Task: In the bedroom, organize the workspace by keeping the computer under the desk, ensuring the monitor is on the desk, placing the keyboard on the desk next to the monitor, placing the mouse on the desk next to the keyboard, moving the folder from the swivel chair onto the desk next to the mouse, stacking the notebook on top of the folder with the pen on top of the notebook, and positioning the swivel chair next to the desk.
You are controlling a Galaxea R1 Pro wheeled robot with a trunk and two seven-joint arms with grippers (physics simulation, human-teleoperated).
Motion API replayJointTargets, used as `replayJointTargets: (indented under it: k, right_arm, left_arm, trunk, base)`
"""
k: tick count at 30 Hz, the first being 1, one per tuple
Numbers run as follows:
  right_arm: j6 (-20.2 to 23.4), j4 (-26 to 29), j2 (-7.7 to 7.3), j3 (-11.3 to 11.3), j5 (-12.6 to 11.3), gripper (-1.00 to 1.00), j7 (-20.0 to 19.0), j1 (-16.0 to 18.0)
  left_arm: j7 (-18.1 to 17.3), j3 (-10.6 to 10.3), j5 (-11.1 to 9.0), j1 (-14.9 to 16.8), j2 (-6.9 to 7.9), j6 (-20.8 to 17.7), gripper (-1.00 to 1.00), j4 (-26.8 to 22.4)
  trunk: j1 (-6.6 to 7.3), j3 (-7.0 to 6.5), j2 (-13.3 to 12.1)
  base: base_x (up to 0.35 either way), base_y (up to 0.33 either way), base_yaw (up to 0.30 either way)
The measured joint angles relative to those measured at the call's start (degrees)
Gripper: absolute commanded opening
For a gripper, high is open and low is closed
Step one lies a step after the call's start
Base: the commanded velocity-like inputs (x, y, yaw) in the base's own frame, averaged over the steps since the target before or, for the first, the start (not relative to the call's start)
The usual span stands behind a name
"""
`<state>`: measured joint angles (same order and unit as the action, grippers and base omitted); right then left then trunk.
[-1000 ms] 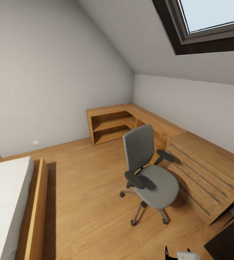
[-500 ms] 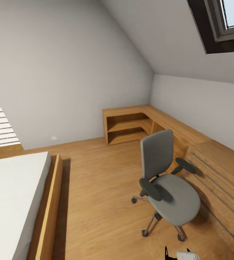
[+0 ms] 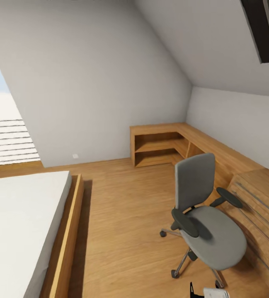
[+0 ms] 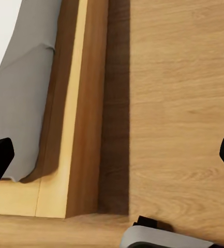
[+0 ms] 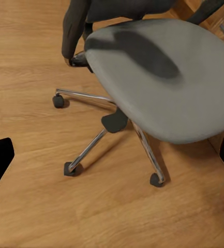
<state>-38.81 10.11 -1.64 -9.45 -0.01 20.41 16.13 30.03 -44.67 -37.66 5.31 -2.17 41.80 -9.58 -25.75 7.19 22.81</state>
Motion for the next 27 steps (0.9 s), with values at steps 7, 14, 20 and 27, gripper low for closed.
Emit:
replayJointTargets:
  k: [7, 14, 20, 27]
  right_arm:
    - [-0.01, -0.03, -0.01, 0.0, 0.0, 1.0, -0.01, -0.01]
    - [-0.01, -0.05, 0.05, -0.03, 0.05, 1.0, -0.01, -0.01]
    - [-0.02, -0.07, 0.16, -0.08, 0.08, 1.0, -0.02, 0.0]
    - [-0.02, -0.08, 0.17, -0.08, 0.08, 1.0, -0.03, 0.0]
  left_arm:
    - [-0.06, -0.01, -0.07, 0.0, -0.13, -0.16, 1.0, 0.0]
    - [-0.05, -0.01, -0.17, 0.0, -0.12, -0.41, 1.0, 0.0]
    - [-0.05, -0.02, -0.19, -0.01, -0.11, -0.46, 1.0, -0.01]
    - [-0.05, -0.02, -0.13, -0.01, -0.11, -0.44, 1.0, -0.01]
  trunk:
    - [0.02, -0.62, 0.0]
    - [0.03, -1.25, 0.01]
    - [0.03, -1.77, 0.0]
    - [0.0, -2.09, -0.01]
  base:
    - [0.092, 0.0, 0.01]
    - [0.286, 0.0, 0.012]
    - [0.288, 0.0, 0.121]
    - [0.05, 0.0, 0.247]
